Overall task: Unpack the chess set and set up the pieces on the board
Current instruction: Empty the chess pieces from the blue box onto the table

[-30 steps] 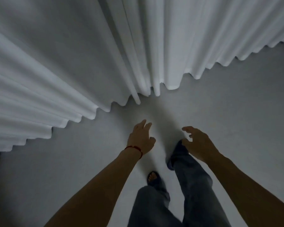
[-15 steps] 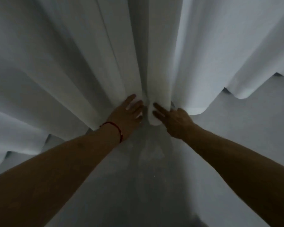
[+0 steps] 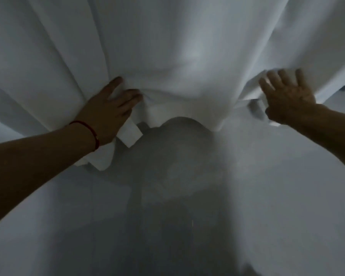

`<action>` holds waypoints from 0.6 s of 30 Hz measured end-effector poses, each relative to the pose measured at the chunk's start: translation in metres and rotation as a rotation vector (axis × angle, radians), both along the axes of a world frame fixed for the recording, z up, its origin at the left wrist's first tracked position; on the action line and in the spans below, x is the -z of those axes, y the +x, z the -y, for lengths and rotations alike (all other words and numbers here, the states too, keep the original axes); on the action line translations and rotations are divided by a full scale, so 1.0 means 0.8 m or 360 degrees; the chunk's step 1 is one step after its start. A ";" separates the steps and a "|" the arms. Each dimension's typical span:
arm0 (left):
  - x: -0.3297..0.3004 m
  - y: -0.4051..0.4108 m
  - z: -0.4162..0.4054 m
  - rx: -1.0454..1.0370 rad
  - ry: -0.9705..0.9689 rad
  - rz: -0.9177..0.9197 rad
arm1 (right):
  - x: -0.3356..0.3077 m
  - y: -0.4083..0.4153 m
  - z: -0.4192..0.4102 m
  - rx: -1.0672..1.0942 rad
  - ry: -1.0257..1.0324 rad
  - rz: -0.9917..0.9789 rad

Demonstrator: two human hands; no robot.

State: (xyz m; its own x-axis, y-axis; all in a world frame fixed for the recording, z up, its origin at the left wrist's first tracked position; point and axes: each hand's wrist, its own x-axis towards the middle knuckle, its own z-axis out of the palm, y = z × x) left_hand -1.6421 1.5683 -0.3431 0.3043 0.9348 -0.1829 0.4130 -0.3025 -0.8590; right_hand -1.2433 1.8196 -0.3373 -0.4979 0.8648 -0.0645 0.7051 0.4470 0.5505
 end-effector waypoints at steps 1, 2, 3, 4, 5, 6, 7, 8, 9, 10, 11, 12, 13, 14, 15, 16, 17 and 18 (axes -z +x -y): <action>0.003 -0.010 0.005 0.0022 -0.0010 -0.0061 | 0.003 -0.023 0.024 -0.0038 -0.0071 0.0016; 0.003 -0.016 0.010 -0.0010 -0.0050 -0.0098 | 0.011 -0.050 0.056 -0.0117 -0.0211 0.0005; 0.001 -0.019 0.015 -0.0077 -0.0068 -0.0090 | 0.024 -0.082 0.095 -0.0226 -0.0440 -0.0027; 0.000 -0.021 0.019 -0.0094 -0.0067 -0.0079 | 0.041 -0.115 0.140 -0.0397 -0.0695 -0.0082; 0.004 -0.022 0.020 -0.0094 -0.0054 -0.0093 | 0.056 -0.150 0.185 -0.0566 -0.0908 -0.0136; 0.006 -0.022 0.020 -0.0091 0.0008 -0.0093 | 0.072 -0.185 0.222 -0.0723 -0.1049 -0.0211; 0.004 -0.022 0.023 -0.0165 0.0050 -0.0050 | 0.084 -0.219 0.250 -0.0812 -0.1127 -0.0297; 0.002 -0.021 0.028 -0.0266 0.0084 0.0015 | 0.095 -0.251 0.270 -0.0801 -0.1182 -0.0415; 0.000 -0.024 0.034 -0.0366 0.0080 0.0068 | 0.107 -0.279 0.281 -0.0750 -0.1195 -0.0520; 0.002 -0.028 0.039 -0.0377 0.0058 0.0130 | 0.116 -0.304 0.286 -0.0714 -0.1166 -0.0634; 0.005 -0.030 0.044 -0.0312 0.0053 0.0169 | 0.125 -0.323 0.287 -0.0671 -0.1112 -0.0718; 0.008 -0.032 0.048 -0.0252 0.0100 0.0159 | 0.137 -0.337 0.283 -0.0633 -0.1042 -0.0774; 0.007 -0.031 0.050 -0.0268 0.0187 0.0196 | 0.147 -0.347 0.276 -0.0607 -0.0987 -0.0782; 0.006 -0.029 0.050 -0.0321 0.0250 0.0220 | 0.160 -0.351 0.272 -0.0599 -0.0958 -0.0749; 0.006 -0.025 0.050 -0.0353 0.0229 0.0214 | 0.172 -0.349 0.269 -0.0639 -0.0932 -0.0709; 0.008 -0.019 0.052 -0.0382 0.0137 0.0147 | 0.183 -0.344 0.268 -0.0709 -0.0864 -0.0737; 0.008 -0.011 0.055 -0.0406 0.0056 0.0095 | 0.187 -0.335 0.271 -0.0789 -0.0810 -0.0796; 0.008 -0.006 0.058 -0.0413 0.0004 0.0121 | 0.188 -0.323 0.276 -0.0830 -0.0799 -0.0851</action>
